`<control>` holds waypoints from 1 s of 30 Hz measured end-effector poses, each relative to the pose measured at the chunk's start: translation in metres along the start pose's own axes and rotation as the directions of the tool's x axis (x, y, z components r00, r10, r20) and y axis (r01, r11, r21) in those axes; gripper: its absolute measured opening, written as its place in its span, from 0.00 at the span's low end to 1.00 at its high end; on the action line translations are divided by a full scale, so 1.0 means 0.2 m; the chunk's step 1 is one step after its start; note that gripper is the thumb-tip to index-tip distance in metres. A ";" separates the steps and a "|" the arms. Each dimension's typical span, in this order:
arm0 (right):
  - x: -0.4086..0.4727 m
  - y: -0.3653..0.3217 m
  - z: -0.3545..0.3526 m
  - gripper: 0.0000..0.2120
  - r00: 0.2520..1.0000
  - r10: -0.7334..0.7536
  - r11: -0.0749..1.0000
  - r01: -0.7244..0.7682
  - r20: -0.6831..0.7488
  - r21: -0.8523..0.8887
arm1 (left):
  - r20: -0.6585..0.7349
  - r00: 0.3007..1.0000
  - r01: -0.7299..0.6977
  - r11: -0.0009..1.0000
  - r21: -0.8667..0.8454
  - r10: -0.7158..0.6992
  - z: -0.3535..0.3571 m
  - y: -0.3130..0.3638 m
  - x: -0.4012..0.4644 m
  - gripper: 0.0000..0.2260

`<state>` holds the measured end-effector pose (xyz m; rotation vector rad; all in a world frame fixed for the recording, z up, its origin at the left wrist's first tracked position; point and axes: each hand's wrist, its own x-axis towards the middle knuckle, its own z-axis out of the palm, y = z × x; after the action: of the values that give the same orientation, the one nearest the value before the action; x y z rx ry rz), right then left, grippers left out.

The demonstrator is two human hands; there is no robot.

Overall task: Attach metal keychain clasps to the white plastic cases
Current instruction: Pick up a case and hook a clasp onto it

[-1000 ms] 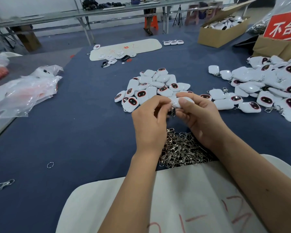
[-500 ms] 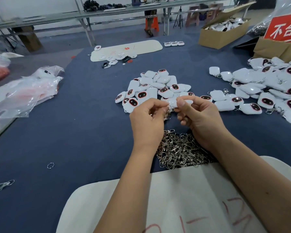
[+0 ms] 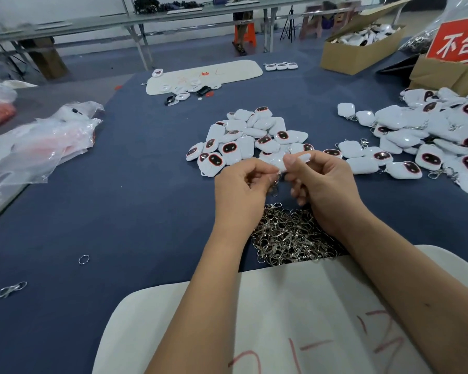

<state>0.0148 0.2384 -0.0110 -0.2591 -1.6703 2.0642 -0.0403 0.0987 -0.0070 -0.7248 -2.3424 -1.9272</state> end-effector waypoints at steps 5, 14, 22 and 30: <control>0.00 -0.01 0.00 0.12 0.999 -0.031 0.996 0.028 0.036 0.084 | -0.023 0.985 0.158 0.950 -0.270 -0.171 0.02 0.02 0.00 0.06; -0.01 -0.02 0.00 0.13 0.997 -0.035 0.995 0.028 0.073 0.097 | 0.014 0.965 0.239 0.856 -0.459 -0.262 0.02 0.04 -0.01 0.05; 0.00 -0.01 -0.01 0.16 0.998 -0.029 0.998 0.026 0.058 0.065 | -0.013 0.978 0.195 0.931 -0.309 -0.210 0.01 0.02 0.01 0.09; -0.02 0.00 0.00 0.18 0.998 -0.065 0.994 0.067 0.024 -0.081 | 0.048 0.999 0.015 0.999 0.042 -0.017 0.00 0.00 0.00 0.14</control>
<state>0.0171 0.2361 -0.0122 -0.2069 -1.7551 1.9596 -0.0408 0.0979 -0.0071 -0.7613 -2.4153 -1.8822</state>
